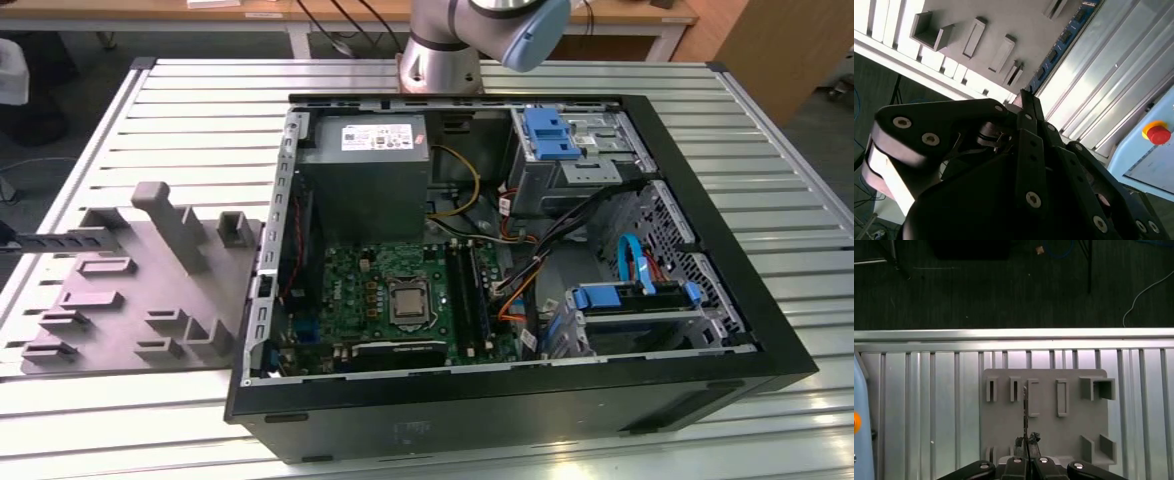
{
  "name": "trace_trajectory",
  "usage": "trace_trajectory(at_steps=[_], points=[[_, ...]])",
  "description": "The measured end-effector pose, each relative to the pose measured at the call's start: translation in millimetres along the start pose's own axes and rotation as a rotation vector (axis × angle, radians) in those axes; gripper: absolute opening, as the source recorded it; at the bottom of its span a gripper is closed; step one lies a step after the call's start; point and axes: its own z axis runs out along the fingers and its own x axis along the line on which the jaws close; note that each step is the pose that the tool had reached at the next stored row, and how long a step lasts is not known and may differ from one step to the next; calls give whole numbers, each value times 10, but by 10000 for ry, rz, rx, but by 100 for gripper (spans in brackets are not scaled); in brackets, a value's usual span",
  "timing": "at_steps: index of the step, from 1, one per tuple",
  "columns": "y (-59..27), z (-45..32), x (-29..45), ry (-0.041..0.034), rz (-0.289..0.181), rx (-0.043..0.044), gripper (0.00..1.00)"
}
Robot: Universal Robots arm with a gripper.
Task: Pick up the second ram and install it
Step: 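Pick up the second ram and move it above second insertion slot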
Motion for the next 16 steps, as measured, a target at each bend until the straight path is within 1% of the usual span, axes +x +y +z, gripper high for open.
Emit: trace_trajectory(at_steps=[7, 11, 13, 14, 16], points=[[16, -317, -19, 0, 0, 0, 12], [24, -476, -28, 0, 0, 1, 12], [27, -538, -31, 0, 1, 0, 12], [28, -549, -32, 0, 0, 0, 12], [28, -548, -32, -1, 0, 1, 12]])
